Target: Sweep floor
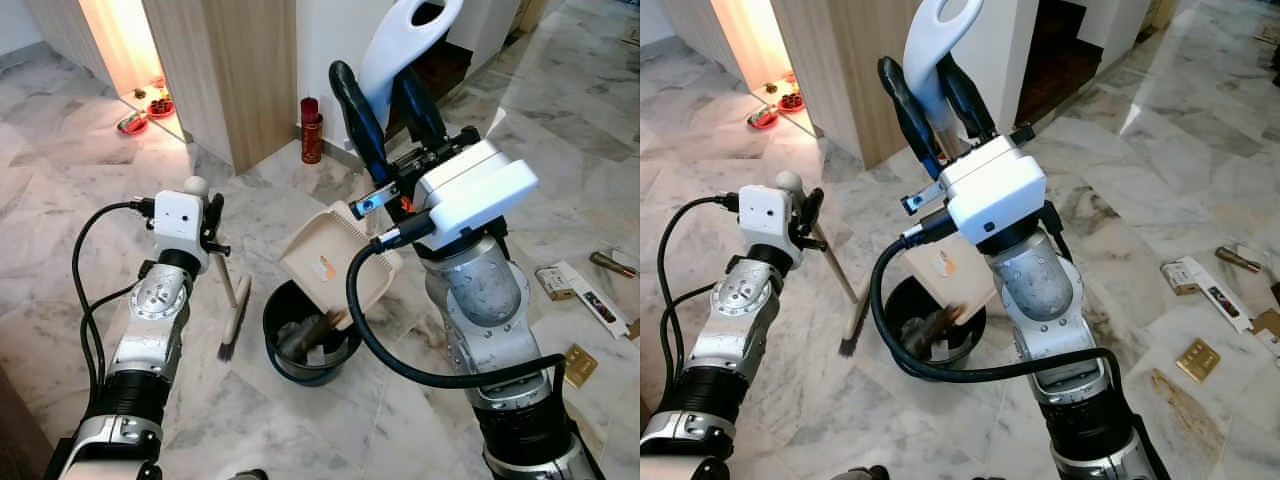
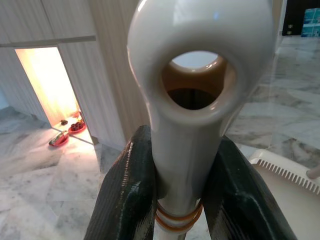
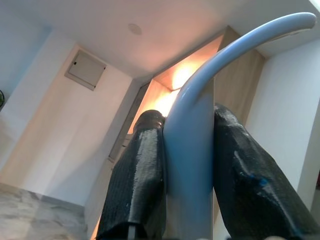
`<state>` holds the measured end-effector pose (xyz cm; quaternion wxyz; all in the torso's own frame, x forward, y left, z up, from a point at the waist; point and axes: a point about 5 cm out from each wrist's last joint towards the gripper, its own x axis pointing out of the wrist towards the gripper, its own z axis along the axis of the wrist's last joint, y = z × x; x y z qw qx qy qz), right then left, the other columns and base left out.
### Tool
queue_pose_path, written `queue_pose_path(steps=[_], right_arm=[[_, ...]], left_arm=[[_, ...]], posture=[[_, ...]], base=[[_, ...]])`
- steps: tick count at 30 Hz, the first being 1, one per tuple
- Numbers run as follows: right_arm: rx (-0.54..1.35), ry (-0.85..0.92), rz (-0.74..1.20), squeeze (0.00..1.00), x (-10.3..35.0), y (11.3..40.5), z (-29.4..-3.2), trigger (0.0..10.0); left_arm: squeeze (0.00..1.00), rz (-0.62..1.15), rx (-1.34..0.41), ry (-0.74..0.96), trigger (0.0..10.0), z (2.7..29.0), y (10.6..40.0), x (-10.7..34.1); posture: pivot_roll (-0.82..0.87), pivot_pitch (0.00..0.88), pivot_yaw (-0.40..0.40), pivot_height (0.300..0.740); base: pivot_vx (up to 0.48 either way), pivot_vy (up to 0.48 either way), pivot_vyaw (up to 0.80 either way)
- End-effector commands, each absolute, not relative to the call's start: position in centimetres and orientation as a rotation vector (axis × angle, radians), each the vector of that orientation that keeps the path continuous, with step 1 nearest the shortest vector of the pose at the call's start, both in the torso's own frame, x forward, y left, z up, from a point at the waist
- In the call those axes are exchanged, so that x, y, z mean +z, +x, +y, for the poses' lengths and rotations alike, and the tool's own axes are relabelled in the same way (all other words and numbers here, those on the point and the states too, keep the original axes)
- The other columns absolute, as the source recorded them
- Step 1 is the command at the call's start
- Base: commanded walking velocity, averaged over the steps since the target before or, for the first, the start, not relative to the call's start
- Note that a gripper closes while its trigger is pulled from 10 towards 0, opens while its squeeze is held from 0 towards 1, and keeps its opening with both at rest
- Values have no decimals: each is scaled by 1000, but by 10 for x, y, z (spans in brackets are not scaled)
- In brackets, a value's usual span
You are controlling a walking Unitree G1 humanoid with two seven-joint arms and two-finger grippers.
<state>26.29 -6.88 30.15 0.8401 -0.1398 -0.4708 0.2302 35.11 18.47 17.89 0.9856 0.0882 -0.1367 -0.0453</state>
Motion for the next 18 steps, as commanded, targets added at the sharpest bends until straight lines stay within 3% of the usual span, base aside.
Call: queue_pose_path(steps=[1, 7, 12, 18], right_arm=[[470, -311, -1101, 0, 314, 250, -71, 10000], [354, -320, -1045, 0, 308, 263, -85, 10000], [-5, -331, -957, 0, 308, 281, -139, 10000], [-170, -381, -907, 0, 305, 282, -169, 10000]], left_arm=[[0, -349, -100, 186, 10000, 184, 350, 194], [0, -346, -104, 185, 10000, 183, 350, 194], [0, -337, -108, 187, 10000, 184, 349, 192], [0, -331, -113, 187, 10000, 183, 350, 191]], posture=[[114, 132, -21, 740], [114, 132, -20, 740], [114, 132, -16, 740], [110, 131, -14, 740]], base=[[0, 0, 0], [0, 0, 0], [0, 0, 0], [0, 0, 0]])
